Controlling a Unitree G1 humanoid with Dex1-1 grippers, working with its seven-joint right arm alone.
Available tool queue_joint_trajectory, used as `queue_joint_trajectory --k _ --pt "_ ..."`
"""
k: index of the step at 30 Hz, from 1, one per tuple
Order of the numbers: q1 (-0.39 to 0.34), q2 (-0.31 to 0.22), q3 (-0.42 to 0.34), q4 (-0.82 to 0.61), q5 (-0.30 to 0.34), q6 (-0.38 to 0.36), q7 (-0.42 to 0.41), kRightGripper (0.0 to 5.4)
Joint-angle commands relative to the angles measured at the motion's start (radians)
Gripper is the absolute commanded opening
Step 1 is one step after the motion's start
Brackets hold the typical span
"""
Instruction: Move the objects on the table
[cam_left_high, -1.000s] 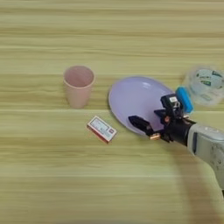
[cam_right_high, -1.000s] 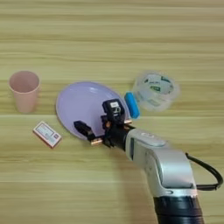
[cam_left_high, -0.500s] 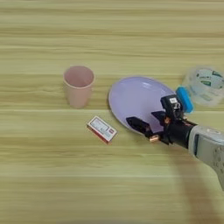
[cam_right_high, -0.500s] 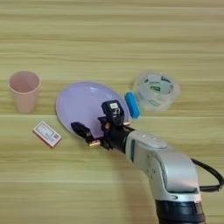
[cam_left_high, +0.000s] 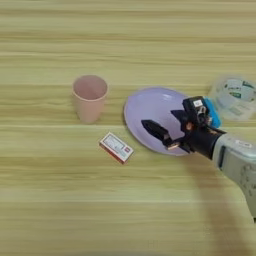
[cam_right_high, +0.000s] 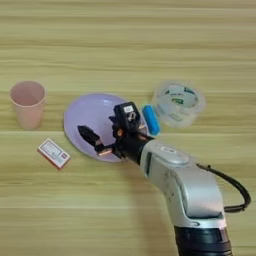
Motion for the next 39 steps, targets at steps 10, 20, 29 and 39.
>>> queue_joint_trajectory --k 10,20,29,39 --pt "-0.025 0.005 0.128 0.02 -0.102 -0.316 0.068 5.38" --pt "-0.079 0.058 0.196 0.147 -0.168 -0.485 0.095 5.38" --pt "-0.093 0.074 0.234 0.184 -0.203 -0.546 0.123 5.38" --pt "-0.146 0.094 0.263 0.219 -0.245 -0.558 0.113 5.38"
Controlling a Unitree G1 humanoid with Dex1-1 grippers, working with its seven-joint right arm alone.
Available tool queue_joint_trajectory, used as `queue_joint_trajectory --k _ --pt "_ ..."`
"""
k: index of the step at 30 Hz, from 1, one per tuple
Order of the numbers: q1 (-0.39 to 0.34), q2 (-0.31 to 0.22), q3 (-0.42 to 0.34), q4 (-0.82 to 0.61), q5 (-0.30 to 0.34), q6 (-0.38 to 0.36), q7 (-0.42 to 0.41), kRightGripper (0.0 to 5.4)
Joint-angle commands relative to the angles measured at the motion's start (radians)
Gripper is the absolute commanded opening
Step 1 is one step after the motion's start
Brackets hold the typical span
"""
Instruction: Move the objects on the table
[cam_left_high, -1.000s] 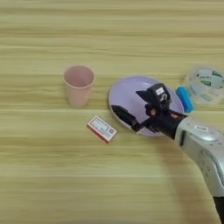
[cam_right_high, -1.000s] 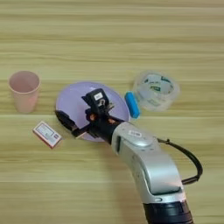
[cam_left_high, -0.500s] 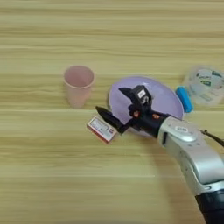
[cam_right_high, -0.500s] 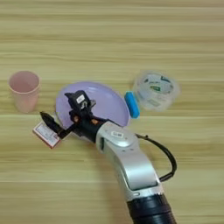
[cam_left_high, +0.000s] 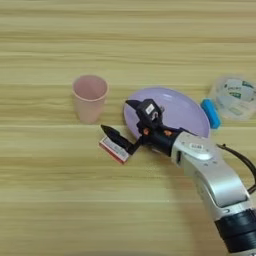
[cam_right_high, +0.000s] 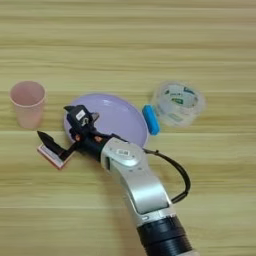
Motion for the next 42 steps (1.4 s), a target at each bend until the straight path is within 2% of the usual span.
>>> queue_joint_trajectory --k 1,9,32,42 --pt "-0.097 0.012 -0.013 -0.009 -0.013 -0.039 -0.021 5.38" --pt "-0.149 0.041 -0.005 0.041 -0.02 -0.037 -0.014 5.38" --pt "-0.197 0.069 0.02 0.085 -0.027 -0.034 0.025 5.38" --pt "-0.243 0.096 0.021 0.166 -0.032 -0.052 0.025 5.38"
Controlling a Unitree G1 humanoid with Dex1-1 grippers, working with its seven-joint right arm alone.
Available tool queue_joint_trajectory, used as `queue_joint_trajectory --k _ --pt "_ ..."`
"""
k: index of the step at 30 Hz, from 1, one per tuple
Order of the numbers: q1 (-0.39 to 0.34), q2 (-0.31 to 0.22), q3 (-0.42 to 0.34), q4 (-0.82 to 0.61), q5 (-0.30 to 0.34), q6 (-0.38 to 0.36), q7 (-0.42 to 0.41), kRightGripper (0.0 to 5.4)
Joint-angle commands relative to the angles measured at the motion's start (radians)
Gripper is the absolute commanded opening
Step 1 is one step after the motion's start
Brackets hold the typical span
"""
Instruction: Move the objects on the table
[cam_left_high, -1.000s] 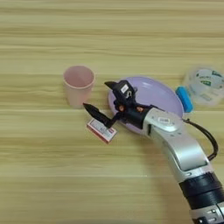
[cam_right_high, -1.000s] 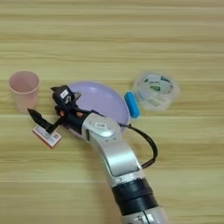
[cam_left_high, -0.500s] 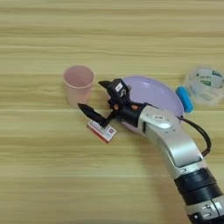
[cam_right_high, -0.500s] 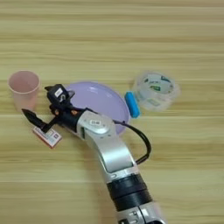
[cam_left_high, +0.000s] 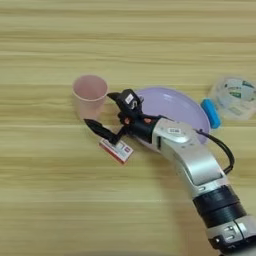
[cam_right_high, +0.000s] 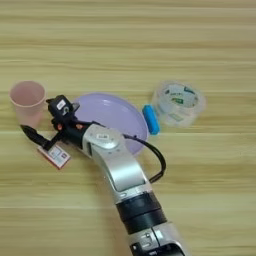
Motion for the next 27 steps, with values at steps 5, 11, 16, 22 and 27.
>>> queue_joint_trajectory --k 5,11,16,22,27 --pt "-0.114 0.017 -0.017 0.045 -0.005 -0.062 -0.01 5.38" --pt "-0.135 0.026 -0.008 0.082 -0.013 -0.076 -0.006 5.38" --pt "-0.148 0.036 -0.001 0.098 -0.023 -0.086 0.0 5.38" --pt "-0.162 0.049 -0.004 0.125 -0.027 -0.101 0.0 5.38" --pt "-0.176 0.058 -0.007 0.15 -0.031 -0.111 0.003 5.38"
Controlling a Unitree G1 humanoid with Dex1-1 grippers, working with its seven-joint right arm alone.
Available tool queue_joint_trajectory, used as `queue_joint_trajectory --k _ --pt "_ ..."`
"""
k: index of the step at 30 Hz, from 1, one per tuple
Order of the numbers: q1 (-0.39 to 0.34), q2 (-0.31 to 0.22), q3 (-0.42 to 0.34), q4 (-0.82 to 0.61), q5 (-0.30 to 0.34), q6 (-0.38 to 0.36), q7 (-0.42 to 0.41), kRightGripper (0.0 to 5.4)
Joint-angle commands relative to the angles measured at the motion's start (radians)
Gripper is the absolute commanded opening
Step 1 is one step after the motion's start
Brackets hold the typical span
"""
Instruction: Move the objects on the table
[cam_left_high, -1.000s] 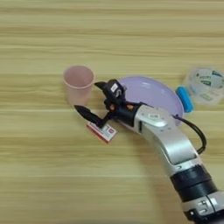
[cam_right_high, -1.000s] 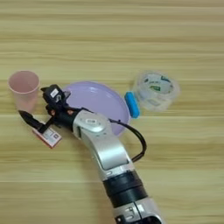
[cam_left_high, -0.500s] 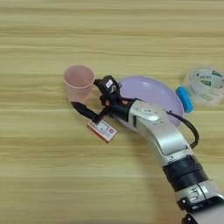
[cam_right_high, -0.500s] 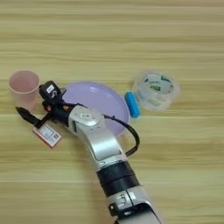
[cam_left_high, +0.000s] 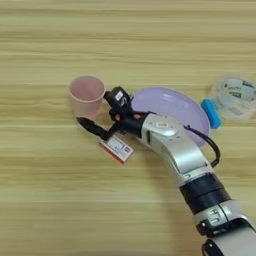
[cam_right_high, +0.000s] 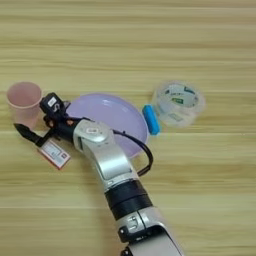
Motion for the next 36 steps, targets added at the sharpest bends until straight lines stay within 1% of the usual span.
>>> queue_joint_trajectory --k 1,13,28,36 --pt "-0.098 0.01 -0.016 -0.008 -0.004 -0.049 -0.017 5.38" --pt "-0.131 0.035 -0.021 0.061 -0.017 -0.074 -0.025 5.38" --pt "-0.154 0.053 -0.042 0.111 -0.007 -0.089 -0.035 5.38" --pt "-0.159 0.058 -0.054 0.124 -0.005 -0.093 -0.035 4.5"
